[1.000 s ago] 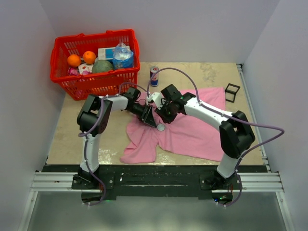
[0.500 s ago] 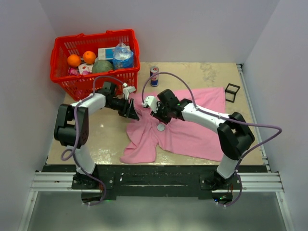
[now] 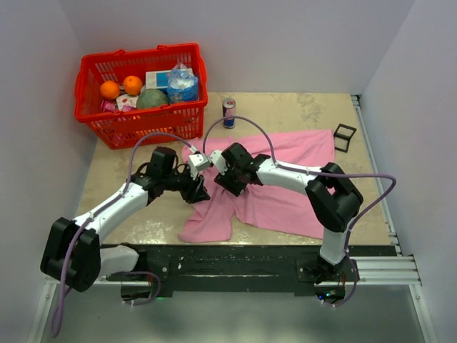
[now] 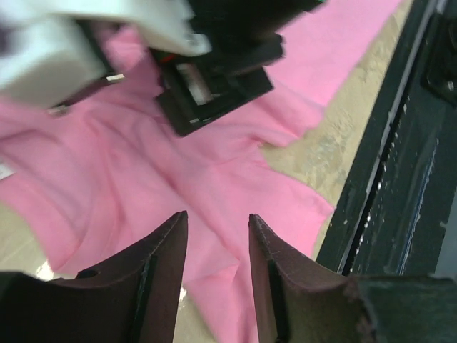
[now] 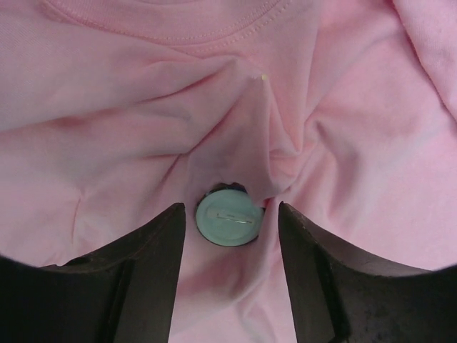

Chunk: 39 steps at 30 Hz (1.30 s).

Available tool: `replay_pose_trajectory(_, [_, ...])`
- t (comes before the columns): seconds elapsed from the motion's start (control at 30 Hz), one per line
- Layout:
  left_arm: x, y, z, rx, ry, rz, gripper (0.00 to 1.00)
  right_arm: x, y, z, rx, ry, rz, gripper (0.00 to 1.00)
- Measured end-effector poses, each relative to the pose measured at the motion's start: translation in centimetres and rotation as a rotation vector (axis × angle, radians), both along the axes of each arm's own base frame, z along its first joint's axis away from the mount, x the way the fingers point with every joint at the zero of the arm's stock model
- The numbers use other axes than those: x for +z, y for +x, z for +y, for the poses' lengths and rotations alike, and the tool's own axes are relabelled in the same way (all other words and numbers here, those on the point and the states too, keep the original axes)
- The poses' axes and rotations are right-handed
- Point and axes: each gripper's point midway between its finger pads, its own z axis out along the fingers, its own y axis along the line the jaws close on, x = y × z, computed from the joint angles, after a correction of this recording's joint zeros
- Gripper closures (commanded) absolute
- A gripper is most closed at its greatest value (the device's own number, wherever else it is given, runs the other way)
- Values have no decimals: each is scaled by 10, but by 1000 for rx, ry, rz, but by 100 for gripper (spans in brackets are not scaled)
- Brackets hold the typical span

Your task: Remove the brooch from the garment

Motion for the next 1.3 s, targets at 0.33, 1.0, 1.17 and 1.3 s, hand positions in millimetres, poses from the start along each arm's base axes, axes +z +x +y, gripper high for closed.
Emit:
replay_pose_trajectory(0.33, [-49,-1,-3,-102,132,-13,74,-19,-7,-6,-40,-24,29,48])
replay_pose_trajectory(1.0, [-55,-2,-1,-132,150,-34,71,13,-10,-12,-16,-30,19,65])
replay_pose_trajectory(1.17, [-53,0,-2,-134,145,-40,70,27,5,-28,-41,-60,-31,68])
replay_pose_trajectory(1.3, [-57,-1,-2,-131,147,-22,63,36,12,-35,-29,-59,-49,57])
